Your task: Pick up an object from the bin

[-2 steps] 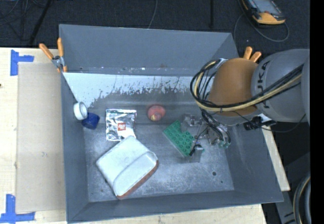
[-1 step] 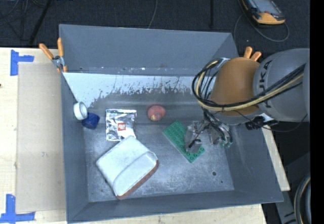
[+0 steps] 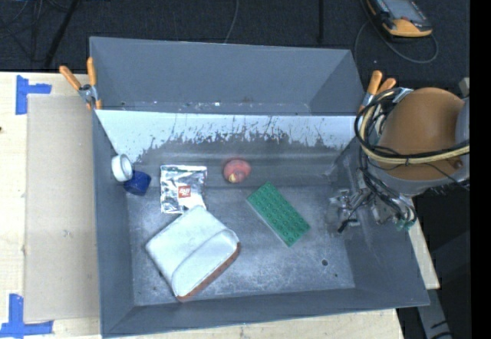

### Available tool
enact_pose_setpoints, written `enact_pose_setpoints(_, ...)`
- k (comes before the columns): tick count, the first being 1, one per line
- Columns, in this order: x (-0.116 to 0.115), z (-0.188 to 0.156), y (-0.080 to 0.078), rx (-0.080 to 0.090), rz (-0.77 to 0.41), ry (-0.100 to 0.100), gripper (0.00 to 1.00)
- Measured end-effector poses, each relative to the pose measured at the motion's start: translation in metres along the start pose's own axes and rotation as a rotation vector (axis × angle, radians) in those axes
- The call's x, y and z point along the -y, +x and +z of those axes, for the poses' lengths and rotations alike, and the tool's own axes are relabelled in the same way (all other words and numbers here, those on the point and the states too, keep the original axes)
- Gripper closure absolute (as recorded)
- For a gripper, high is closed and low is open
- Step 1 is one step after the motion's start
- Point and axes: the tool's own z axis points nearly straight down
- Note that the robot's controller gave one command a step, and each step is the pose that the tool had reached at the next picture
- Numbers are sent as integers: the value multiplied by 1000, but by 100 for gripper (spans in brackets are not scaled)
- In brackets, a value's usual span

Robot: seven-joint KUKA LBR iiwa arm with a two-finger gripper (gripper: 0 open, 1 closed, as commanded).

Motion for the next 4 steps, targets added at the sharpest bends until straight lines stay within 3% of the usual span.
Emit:
enact_pose_setpoints(1,-3,2,0,-1,-2,-4,0)
enact_pose_setpoints(2,-45,69,-16,-6,46,-7,0)
enact_pose_setpoints(3,-45,73,-20,-2,473,-4,0)
enact_pose_setpoints(4,-44,71,-20,-2,470,-3,100)
